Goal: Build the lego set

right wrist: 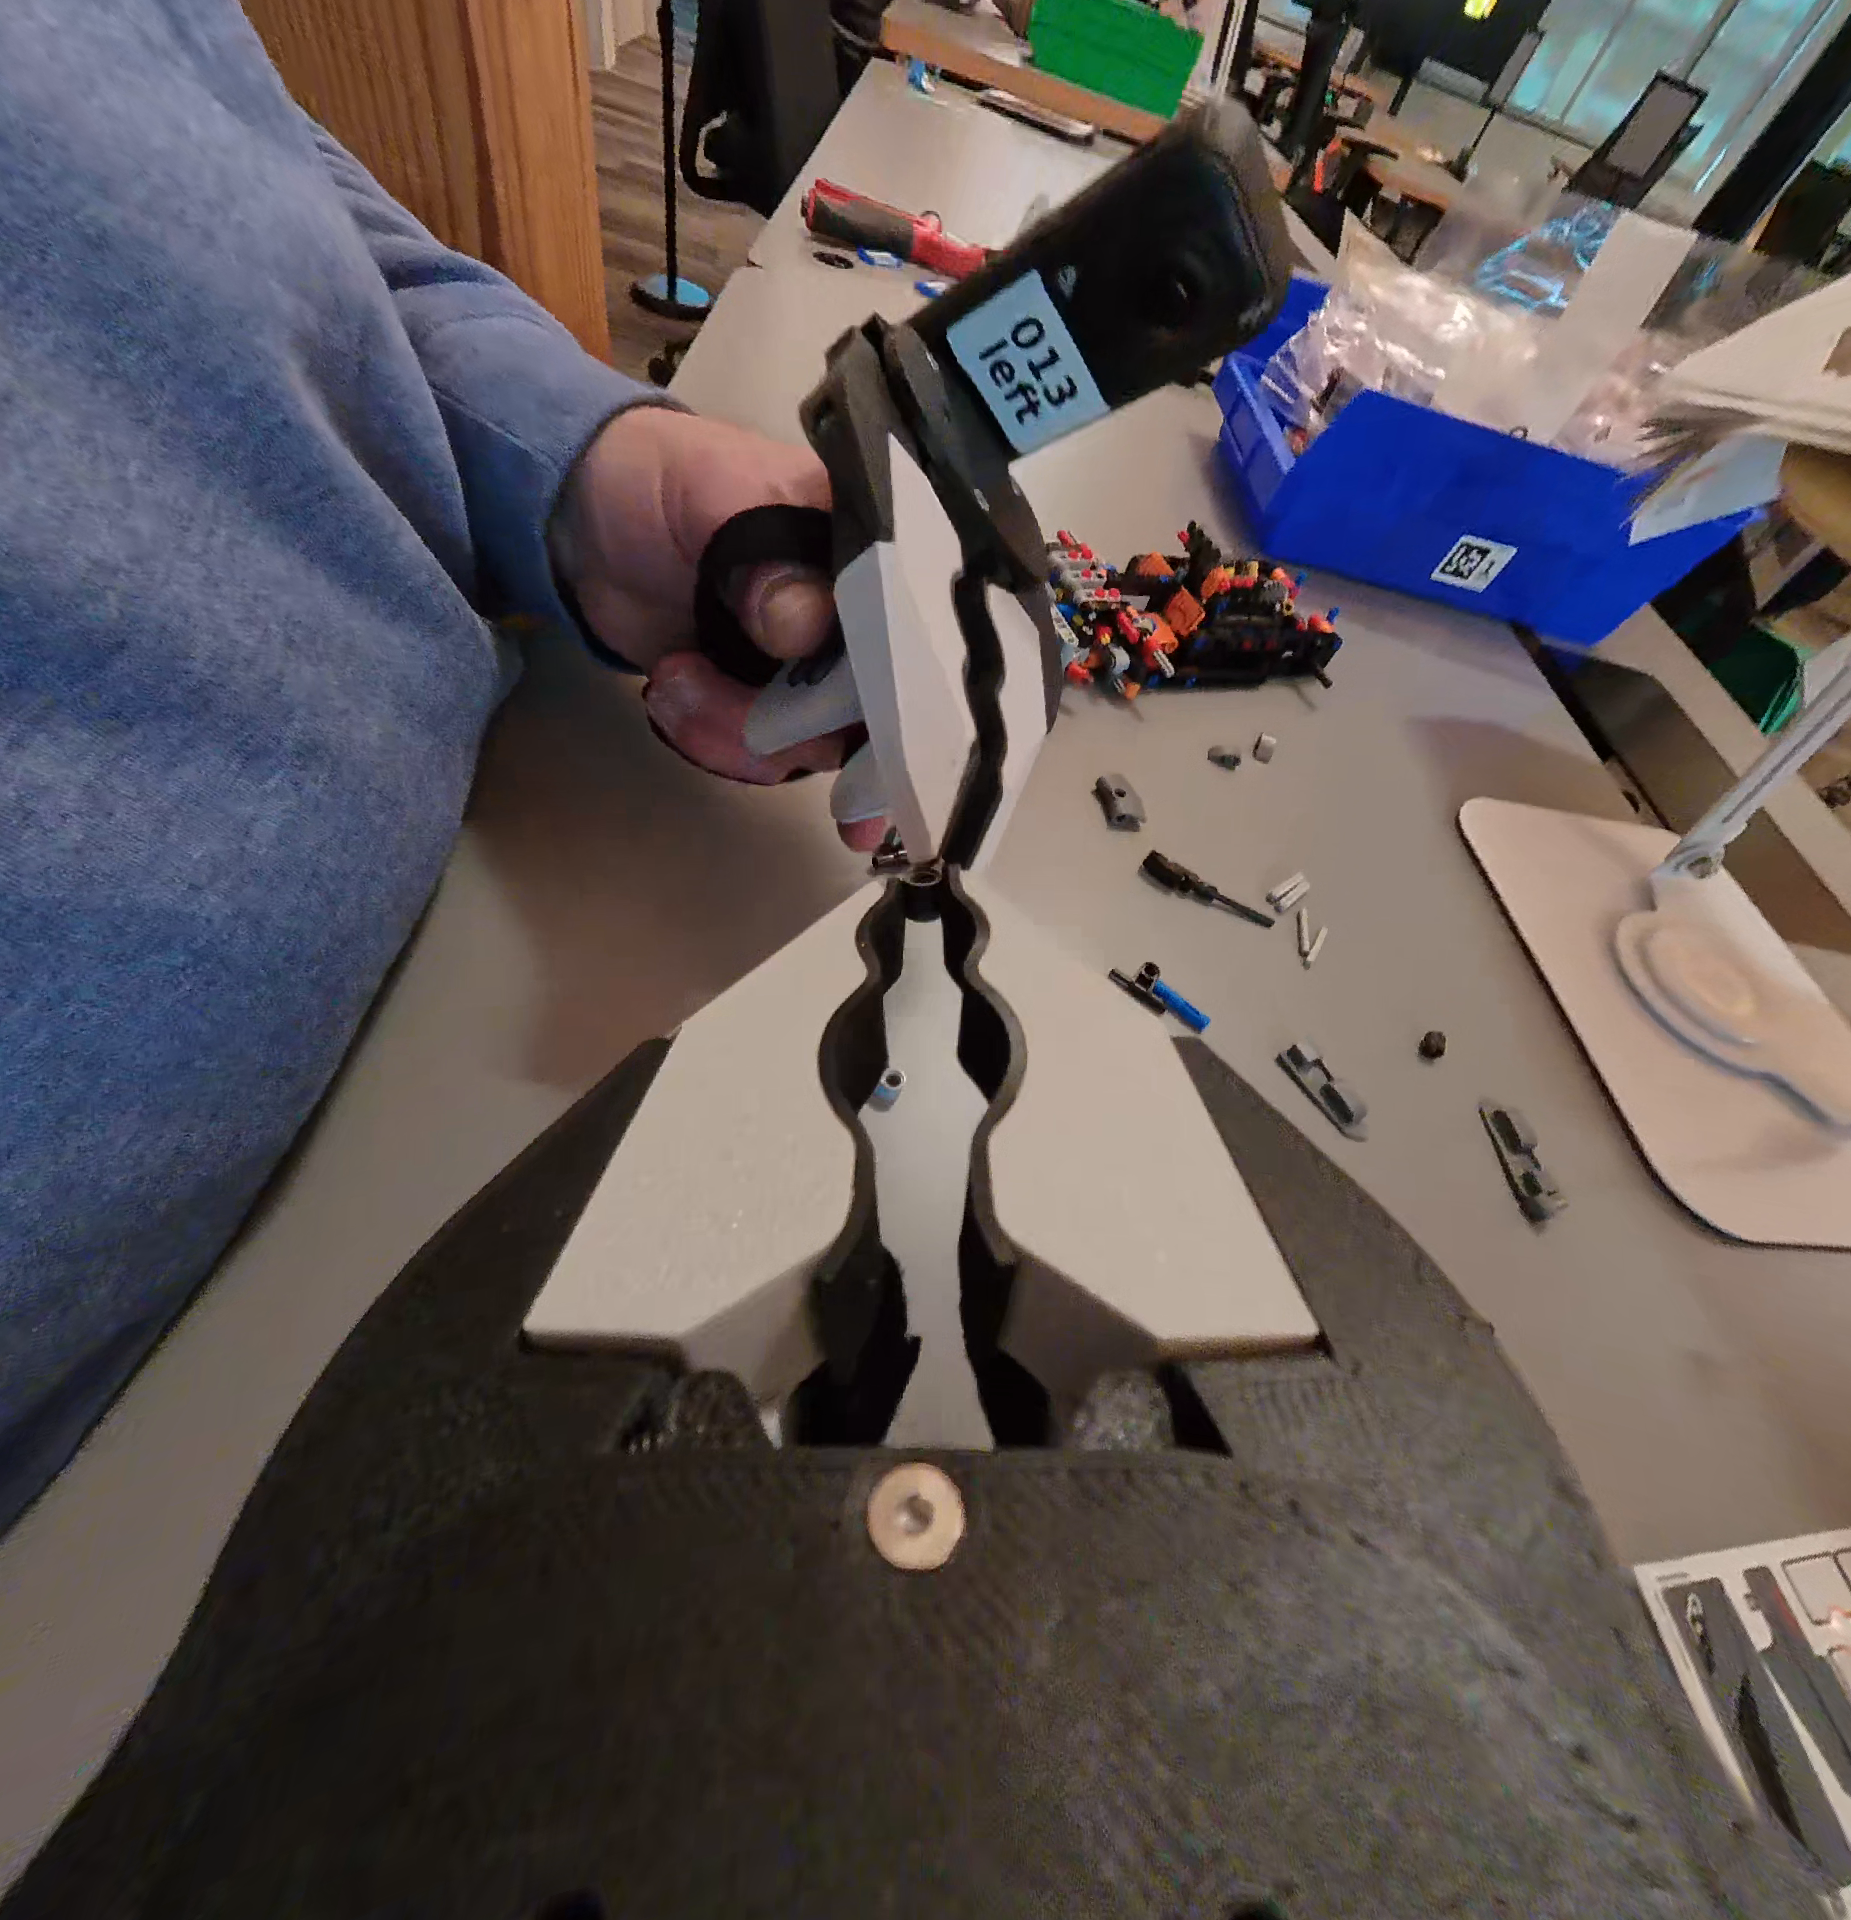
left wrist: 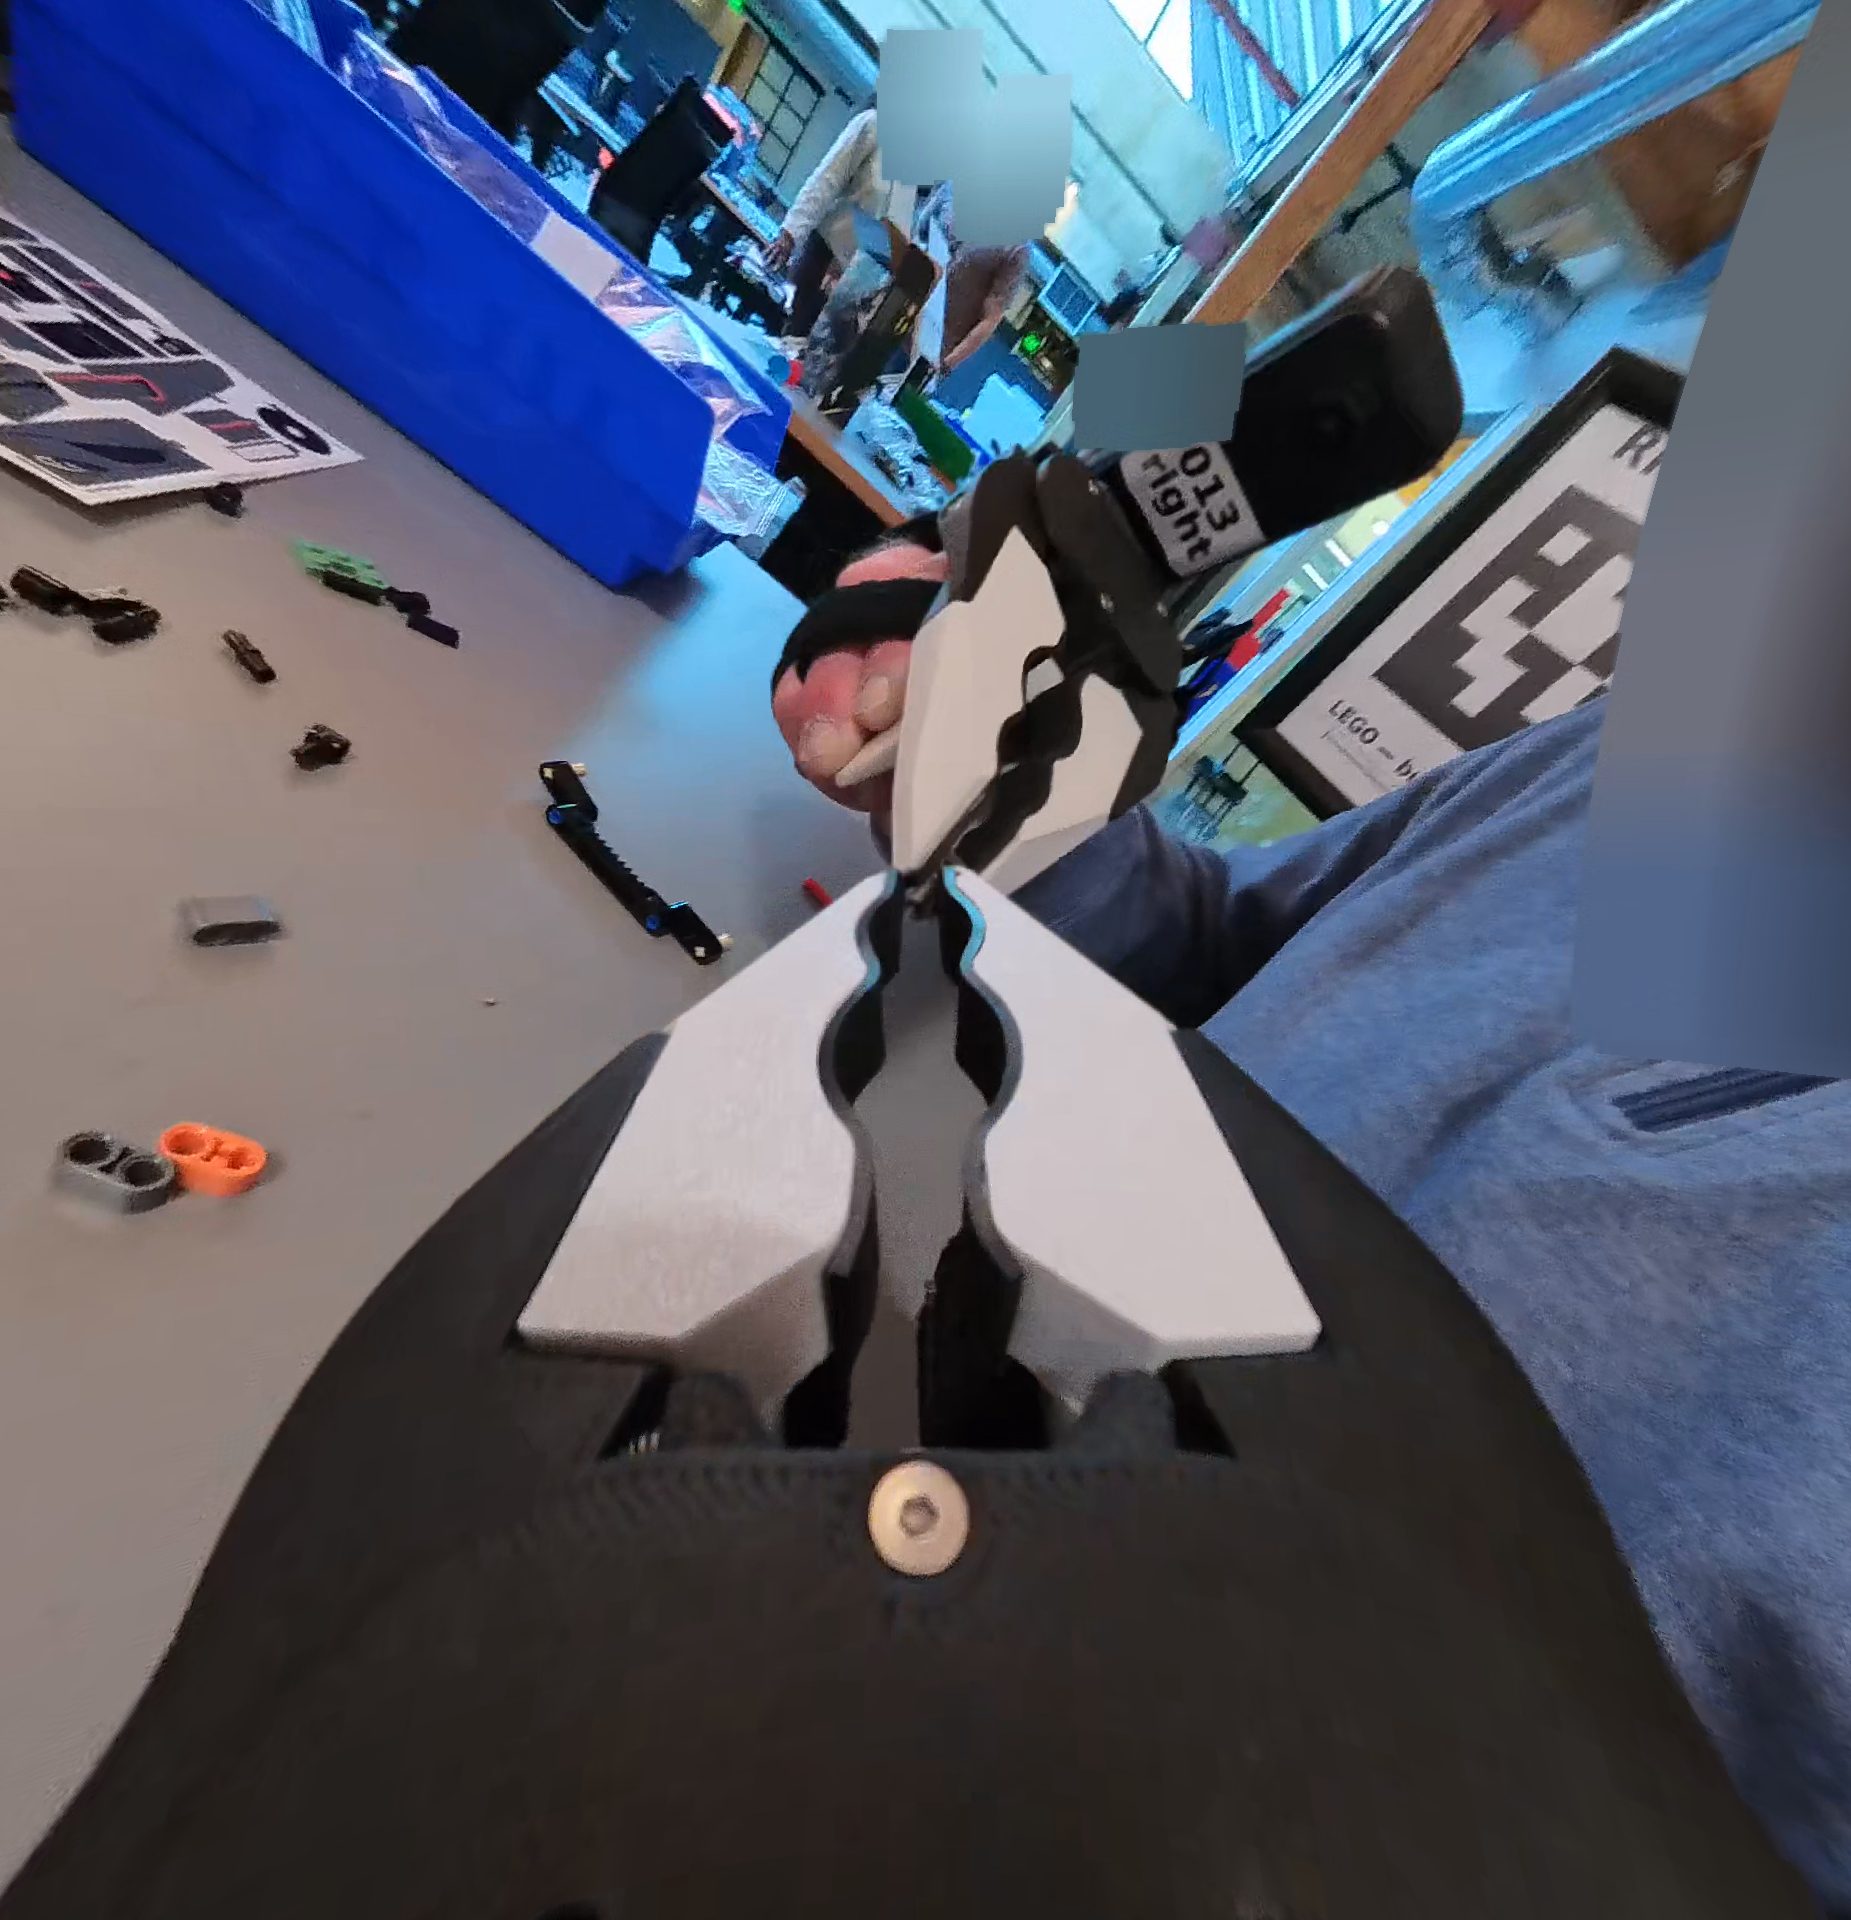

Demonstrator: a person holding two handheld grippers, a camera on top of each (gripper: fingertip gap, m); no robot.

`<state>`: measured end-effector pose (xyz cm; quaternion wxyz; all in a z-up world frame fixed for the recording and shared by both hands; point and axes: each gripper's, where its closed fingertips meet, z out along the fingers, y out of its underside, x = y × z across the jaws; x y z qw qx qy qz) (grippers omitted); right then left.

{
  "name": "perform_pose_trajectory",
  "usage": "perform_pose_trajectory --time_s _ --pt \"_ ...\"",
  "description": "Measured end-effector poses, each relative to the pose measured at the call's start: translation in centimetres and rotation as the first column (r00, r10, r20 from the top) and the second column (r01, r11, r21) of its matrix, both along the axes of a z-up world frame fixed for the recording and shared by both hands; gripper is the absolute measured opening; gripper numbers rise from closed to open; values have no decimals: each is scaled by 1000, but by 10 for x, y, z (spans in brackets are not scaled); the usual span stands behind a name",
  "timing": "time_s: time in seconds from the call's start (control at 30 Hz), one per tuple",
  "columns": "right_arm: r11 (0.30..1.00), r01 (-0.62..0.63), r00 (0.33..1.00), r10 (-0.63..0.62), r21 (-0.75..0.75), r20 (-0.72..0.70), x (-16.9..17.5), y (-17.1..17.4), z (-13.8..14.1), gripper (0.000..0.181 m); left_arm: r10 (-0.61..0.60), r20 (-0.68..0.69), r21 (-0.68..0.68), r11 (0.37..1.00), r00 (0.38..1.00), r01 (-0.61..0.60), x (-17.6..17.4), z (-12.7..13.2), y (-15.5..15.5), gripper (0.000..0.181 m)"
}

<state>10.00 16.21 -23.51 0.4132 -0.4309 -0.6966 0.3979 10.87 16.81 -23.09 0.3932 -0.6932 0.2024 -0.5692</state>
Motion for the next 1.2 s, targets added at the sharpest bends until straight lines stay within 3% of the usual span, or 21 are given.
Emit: perform_pose_trajectory --time_s 0.53,1.03,1.2 --pt "995 60 996 -55 81 -65 1 -4 10 4 -32 140 -83 996 990 44 1 11 -3 5" --pt "995 81 990 -73 63 -120 -3 -4 16 4 -31 234 -145 987 972 66 -3 14 1 14" --pt "995 85 988 -77 57 -131 -5 -4 16 3 -77 244 -139 984 967 114 3 16 -5 8"
